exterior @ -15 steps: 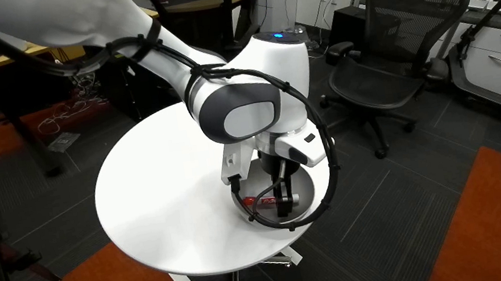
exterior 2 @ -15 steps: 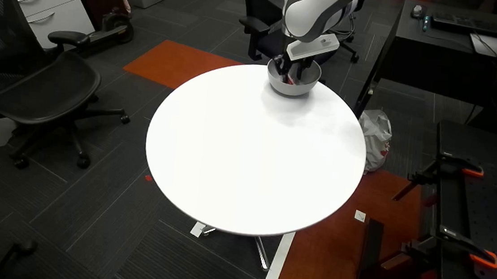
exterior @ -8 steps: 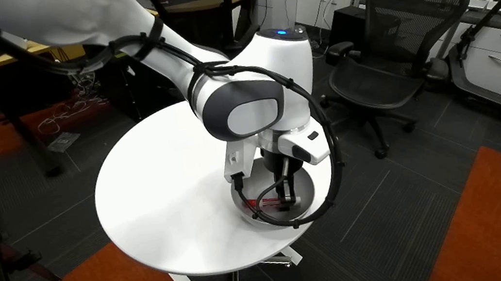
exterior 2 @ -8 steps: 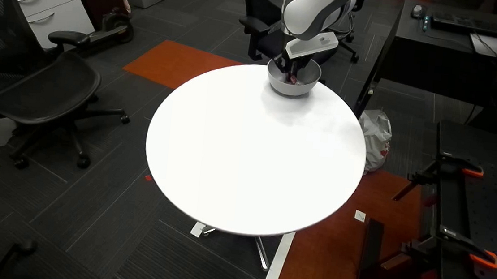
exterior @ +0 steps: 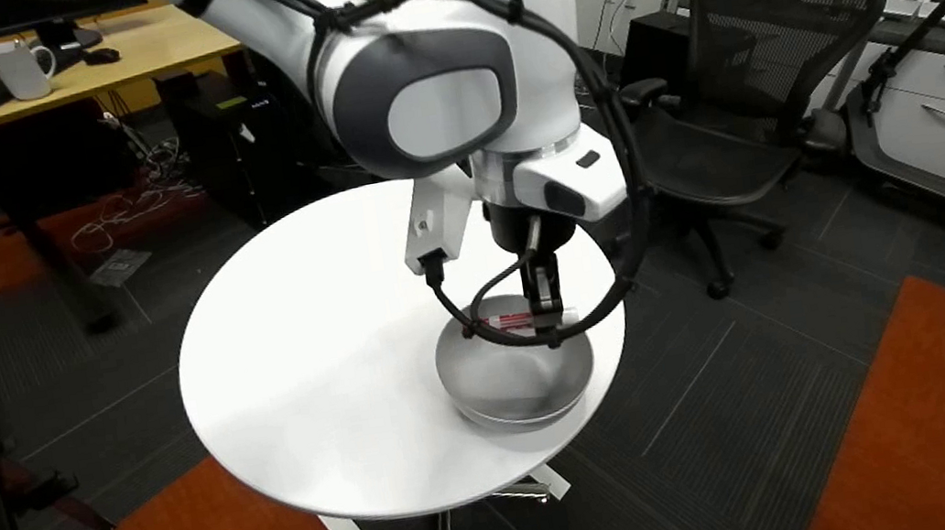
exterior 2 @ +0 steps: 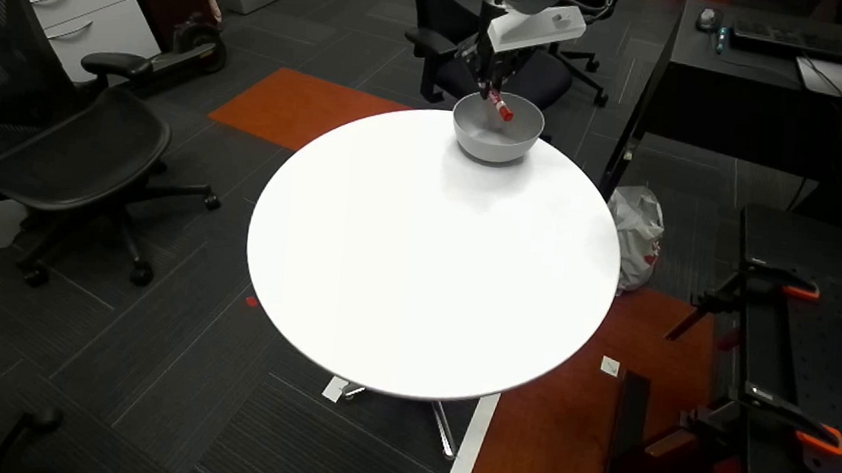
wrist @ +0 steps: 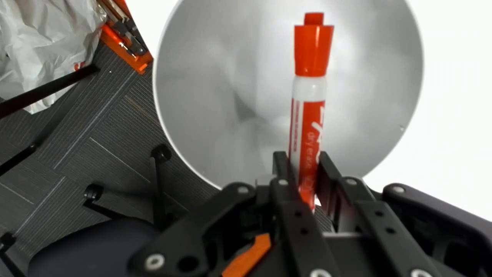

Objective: Remove the marker from the bowl and put it on the table

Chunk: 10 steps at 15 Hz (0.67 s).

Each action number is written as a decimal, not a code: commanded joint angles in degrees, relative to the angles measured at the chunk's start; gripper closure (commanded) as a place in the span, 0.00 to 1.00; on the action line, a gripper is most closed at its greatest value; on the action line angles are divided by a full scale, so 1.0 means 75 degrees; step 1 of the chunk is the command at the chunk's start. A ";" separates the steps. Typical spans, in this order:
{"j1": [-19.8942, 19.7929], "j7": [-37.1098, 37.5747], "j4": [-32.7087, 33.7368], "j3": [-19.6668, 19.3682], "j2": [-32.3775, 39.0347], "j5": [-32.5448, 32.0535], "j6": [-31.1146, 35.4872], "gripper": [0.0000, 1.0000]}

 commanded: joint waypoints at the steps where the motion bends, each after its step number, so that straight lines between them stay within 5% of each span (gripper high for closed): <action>1: 0.0355 0.0137 -0.1028 -0.0082 -0.1034 -0.0063 0.0126 0.95; 10: 0.1155 0.0258 -0.2084 0.0682 -0.1546 0.0104 0.0273 0.95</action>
